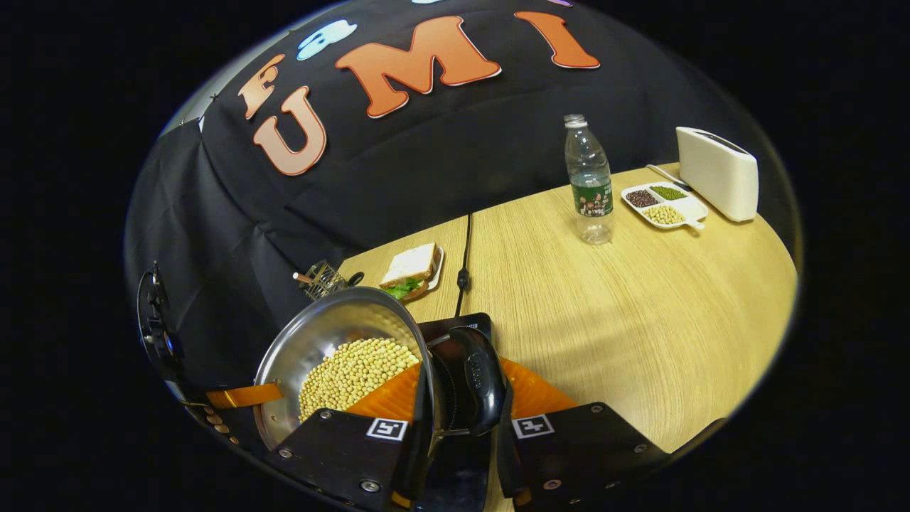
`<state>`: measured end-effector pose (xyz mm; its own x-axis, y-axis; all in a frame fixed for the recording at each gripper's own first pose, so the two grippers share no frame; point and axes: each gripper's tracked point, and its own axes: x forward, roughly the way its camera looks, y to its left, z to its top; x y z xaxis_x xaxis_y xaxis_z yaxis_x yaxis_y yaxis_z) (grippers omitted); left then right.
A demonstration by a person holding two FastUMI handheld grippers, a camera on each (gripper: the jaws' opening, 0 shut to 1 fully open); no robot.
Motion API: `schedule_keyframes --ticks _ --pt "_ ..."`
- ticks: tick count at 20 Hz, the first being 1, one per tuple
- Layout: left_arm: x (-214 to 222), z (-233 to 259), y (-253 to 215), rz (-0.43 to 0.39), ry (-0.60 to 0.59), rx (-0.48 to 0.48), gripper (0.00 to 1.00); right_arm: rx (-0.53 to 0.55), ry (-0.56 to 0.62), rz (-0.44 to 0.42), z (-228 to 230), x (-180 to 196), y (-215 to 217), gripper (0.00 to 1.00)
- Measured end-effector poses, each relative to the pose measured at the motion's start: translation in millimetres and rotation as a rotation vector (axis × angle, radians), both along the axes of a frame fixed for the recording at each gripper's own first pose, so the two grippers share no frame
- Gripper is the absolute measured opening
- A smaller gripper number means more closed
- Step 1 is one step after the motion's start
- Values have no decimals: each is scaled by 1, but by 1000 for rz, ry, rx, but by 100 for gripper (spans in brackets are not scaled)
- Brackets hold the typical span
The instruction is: First push the handle of the pot to place it horizontally, then grasp the pot with both hands and set it on the induction cooktop.
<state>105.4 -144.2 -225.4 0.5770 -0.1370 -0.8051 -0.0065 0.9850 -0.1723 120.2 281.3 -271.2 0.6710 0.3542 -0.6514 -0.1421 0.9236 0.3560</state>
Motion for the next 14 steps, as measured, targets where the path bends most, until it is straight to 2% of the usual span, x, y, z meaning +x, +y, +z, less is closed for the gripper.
schedule_keyframes --ticks 2,5,6,7,9,10,11,12,13,14 --pt "1 -2 -1 -3 5 -6 49 -6 3 -2 0 -2 3 39" --pt "0 -10 -3 -7 16 2 54 -38 21 0 -9 -1 5 46" --pt "2 -4 -4 -10 9 8 55 -53 25 -2 -9 -6 5 43" --pt "8 -1 -6 -13 -2 14 58 -56 40 -6 -11 -7 6 53" --pt "12 18 0 -16 -61 52 63 -42 4 -16 2 -2 6 59" --pt "16 30 2 -20 -106 87 74 -51 -27 -24 14 3 2 65" --pt "20 46 9 -19 -156 139 83 -60 -64 -26 25 5 -2 82" --pt "25 64 12 -19 -216 181 99 -73 -101 -28 38 7 -7 92" --pt "28 83 12 -16 -276 206 100 -84 -139 -30 55 8 -12 95" --pt "28 105 6 -13 -322 212 98 -87 -176 -30 70 9 -17 95"
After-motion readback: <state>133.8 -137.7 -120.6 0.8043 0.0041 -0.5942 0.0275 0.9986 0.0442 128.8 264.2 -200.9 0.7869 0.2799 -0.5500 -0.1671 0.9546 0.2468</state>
